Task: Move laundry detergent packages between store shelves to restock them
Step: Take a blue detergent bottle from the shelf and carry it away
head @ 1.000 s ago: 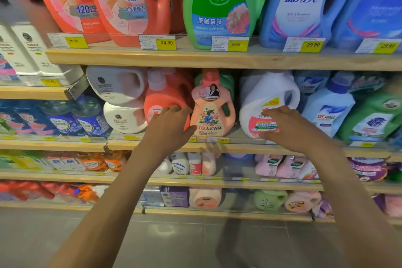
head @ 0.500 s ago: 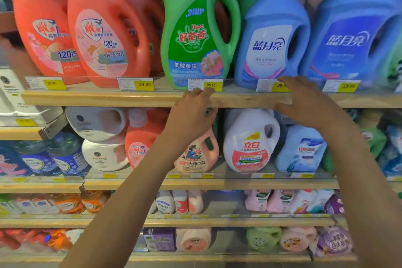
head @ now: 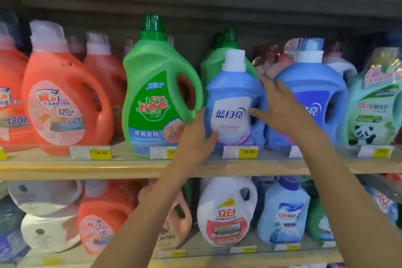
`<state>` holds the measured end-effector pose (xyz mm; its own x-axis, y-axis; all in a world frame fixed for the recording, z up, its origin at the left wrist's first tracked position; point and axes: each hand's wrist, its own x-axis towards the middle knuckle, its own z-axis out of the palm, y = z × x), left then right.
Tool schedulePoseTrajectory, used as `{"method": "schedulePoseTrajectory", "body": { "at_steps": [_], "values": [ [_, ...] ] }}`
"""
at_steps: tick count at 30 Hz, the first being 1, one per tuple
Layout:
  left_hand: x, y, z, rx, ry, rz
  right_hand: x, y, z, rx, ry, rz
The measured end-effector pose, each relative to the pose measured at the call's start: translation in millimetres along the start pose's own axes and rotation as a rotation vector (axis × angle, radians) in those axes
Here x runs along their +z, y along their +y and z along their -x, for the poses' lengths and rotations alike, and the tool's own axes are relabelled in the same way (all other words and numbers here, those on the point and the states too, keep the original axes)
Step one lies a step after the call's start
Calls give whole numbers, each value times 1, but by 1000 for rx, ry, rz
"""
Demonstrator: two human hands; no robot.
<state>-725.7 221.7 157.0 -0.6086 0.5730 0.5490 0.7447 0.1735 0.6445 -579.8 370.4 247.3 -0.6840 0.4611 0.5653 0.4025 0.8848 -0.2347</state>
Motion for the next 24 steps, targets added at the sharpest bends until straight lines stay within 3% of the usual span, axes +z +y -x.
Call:
{"method": "schedulePoseTrajectory", "body": {
  "at_steps": [8, 15, 24],
  "values": [
    [18, -7, -17, -35, -149, 154, 19, 17, -38, -59, -107, -120],
    [18, -28, -41, -31, -115, 341, 25, 32, -55, -120, -141, -289],
    [16, -29, -54, 11, -231, 357, 28, 44, -65, -176, -171, -397]
  ]
}}
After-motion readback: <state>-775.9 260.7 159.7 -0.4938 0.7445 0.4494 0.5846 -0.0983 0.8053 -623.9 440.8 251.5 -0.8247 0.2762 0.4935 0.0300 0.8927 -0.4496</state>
